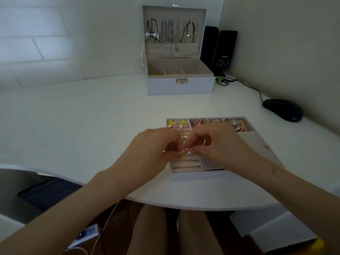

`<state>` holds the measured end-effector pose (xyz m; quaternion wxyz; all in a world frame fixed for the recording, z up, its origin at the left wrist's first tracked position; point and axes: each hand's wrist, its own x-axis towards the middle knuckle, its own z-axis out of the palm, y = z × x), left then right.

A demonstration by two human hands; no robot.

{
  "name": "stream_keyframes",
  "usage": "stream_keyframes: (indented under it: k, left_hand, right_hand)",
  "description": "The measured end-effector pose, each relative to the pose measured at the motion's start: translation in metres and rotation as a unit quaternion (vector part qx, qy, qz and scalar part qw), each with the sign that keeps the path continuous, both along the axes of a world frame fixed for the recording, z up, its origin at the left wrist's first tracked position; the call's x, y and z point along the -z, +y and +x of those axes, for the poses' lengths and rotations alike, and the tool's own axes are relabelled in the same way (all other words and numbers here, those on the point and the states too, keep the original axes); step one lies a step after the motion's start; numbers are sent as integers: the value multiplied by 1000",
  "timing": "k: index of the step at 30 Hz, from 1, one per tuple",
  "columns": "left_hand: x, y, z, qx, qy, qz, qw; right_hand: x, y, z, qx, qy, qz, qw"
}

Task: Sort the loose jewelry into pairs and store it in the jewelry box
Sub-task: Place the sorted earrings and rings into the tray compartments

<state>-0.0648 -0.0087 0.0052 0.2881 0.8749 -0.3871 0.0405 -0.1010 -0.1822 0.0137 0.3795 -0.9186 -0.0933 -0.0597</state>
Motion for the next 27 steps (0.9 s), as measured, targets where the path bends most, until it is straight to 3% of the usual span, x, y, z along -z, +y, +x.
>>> stream_keyframes:
  k: [7, 21, 27]
  left_hand:
    - [6, -6, -5, 1, -83, 24, 996]
    - [13, -10, -1, -38, -7, 25, 999]
    - [16, 2, -3, -40, -63, 19, 997]
  right_hand:
    - [14, -3, -4, 1, -53, -45, 998]
    - [26, -1, -7, -6, -149, -94, 984]
    - [23, -10, -14, 14, -139, -89, 986]
